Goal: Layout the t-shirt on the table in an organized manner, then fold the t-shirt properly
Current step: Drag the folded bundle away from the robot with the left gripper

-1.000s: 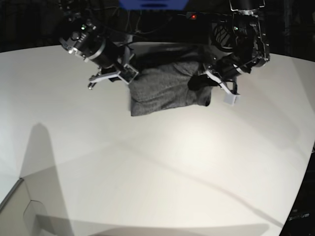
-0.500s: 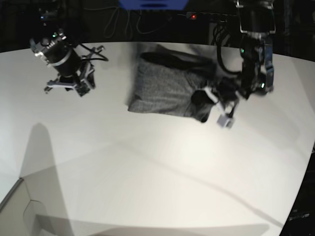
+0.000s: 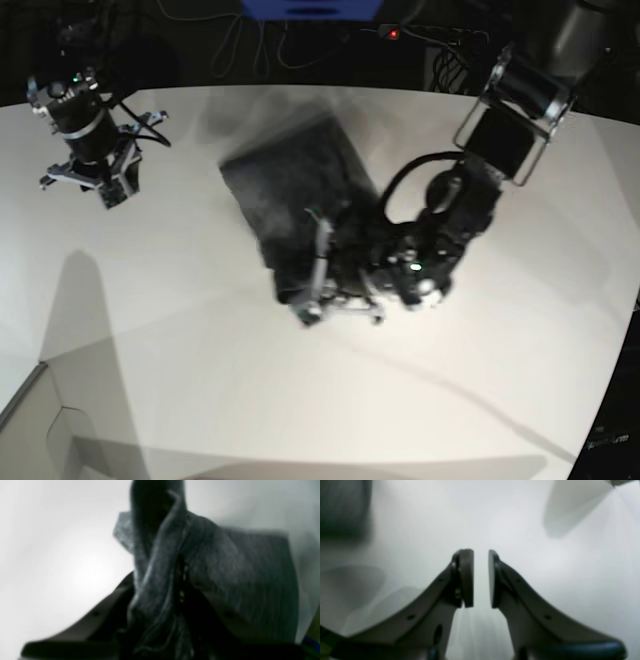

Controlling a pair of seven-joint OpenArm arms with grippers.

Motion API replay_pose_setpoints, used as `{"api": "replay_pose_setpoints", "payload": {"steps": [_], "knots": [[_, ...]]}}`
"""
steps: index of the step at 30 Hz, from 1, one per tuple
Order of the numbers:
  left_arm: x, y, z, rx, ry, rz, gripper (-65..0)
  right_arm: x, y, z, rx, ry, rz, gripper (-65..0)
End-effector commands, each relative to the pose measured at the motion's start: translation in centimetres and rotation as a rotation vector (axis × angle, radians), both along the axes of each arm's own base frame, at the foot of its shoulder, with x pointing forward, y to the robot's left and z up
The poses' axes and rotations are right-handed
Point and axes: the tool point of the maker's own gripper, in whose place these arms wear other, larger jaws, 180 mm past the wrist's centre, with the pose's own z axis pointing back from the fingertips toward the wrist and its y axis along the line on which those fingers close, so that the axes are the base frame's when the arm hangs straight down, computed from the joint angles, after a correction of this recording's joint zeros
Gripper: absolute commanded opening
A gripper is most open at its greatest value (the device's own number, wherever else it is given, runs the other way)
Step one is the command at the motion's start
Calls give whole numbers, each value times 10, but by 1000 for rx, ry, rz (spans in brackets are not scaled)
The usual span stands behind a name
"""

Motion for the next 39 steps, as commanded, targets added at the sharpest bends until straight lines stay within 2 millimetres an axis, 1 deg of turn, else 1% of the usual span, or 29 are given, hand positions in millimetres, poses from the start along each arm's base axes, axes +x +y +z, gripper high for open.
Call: {"api": "replay_pose_setpoints", "payload": {"steps": [1, 2, 4, 5, 8, 10, 12, 15, 17, 20, 22, 24, 26, 28, 30, 32, 34, 37, 39], "knots": [[5, -11, 6, 2, -32, -30, -648, 2, -5, 8, -1, -33, -12, -535], [0, -22, 1, 10, -40, -77, -648, 2, -11, 9, -7, -36, -31, -535], [-15, -41, -12, 27, -47, -204, -648, 3, -21, 14, -17, -50, -60, -535], [-20, -47, -17, 36, -50, -248, -648, 2, -25, 14, -18, -51, -77, -535], [-21, -61, -21, 60, -74, -303, -648, -1, -38, 17, -23, -61, -122, -535], [-17, -65, -23, 84, -95, -310, -648, -3, -43, 18, -29, -63, -138, -535], [-13, -65, -23, 113, -124, -319, -648, -4, -43, 17, -29, -60, -138, -535], [2, -69, -11, 155, -190, -339, -648, -3, -43, 17, -28, -57, -140, -535], [4, -71, -7, 162, -207, -344, -646, -4, -41, 16, -21, -56, -142, -535], [16, -70, 4, 167, -239, -341, -645, -3, -37, 15, -5, -61, -146, -535], [19, -67, 6, 178, -245, -339, -641, -3, -36, 15, -3, -61, -145, -535], [21, -63, 4, 209, -242, -335, -602, -3, -35, 14, -1, -61, -143, -535], [24, -61, 6, 224, -249, -337, -518, -3, -34, 14, 0, -60, -142, -535], [24, -61, 7, 226, -250, -336, -422, 2, -34, 18, 1, -76, -142, -535], [27, -61, 10, 229, -260, -337, -351, 3, -35, 18, 1, -76, -146, -535], [33, -60, 15, 230, -272, -331, -293, 4, -35, 18, 0, -77, -146, -535], [38, -57, 19, 234, -283, -325, -260, 4, -35, 18, 1, -76, -145, -535], [51, -48, 42, 233, -346, -320, -250, 4, -35, 18, 2, -75, -145, -535], [60, -37, 54, 242, -372, -291, -250, 4, -35, 13, 11, -66, -148, -535]]}}
